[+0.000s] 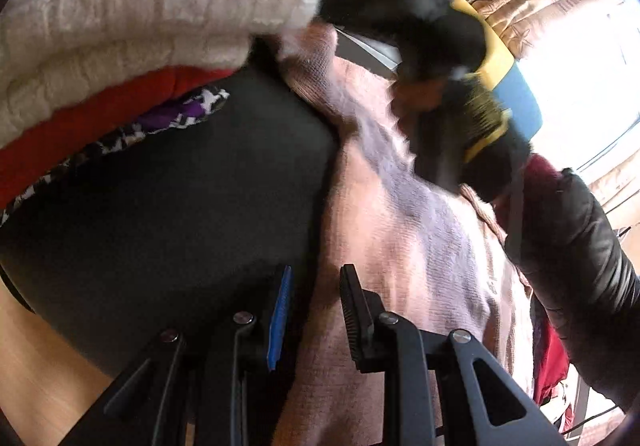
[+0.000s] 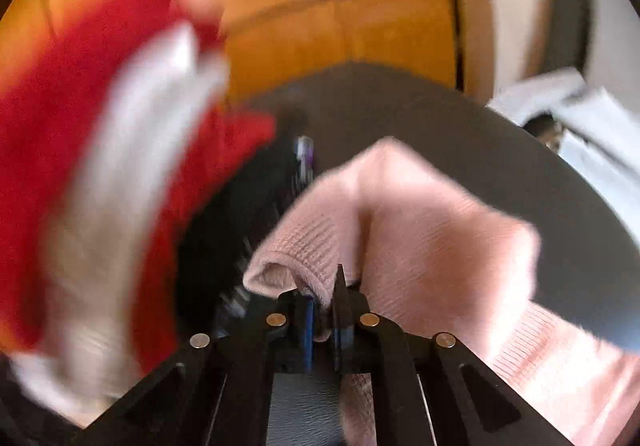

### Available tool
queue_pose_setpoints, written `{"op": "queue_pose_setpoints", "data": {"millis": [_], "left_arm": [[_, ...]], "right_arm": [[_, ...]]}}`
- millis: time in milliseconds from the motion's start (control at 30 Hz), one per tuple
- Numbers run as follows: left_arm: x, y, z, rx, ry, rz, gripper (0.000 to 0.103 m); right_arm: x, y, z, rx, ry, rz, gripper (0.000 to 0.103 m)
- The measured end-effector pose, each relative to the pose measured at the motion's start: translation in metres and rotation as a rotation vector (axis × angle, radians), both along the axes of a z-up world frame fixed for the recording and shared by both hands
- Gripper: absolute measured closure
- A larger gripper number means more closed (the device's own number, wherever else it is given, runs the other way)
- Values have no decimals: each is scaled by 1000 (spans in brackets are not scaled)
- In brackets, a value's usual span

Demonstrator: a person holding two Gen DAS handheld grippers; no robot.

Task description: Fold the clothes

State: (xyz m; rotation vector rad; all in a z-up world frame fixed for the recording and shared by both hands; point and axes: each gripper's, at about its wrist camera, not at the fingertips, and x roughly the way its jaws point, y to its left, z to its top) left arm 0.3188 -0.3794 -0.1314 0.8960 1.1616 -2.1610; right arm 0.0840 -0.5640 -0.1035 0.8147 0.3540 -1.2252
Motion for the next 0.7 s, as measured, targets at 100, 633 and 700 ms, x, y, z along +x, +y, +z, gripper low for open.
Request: {"op": "queue_pose_setpoints", "data": {"millis": [100, 633, 700], "left_arm": [[-8, 5, 5, -2, 18, -14, 78], [-113, 32, 41, -77, 112, -225, 78], [-121, 38, 42, -74, 114, -245, 77]], "right_arm": [[-45, 32, 39, -108, -276, -90, 96], [-181, 309, 74, -373, -553, -598, 96], [-190, 338, 65, -339, -526, -656, 96]]}}
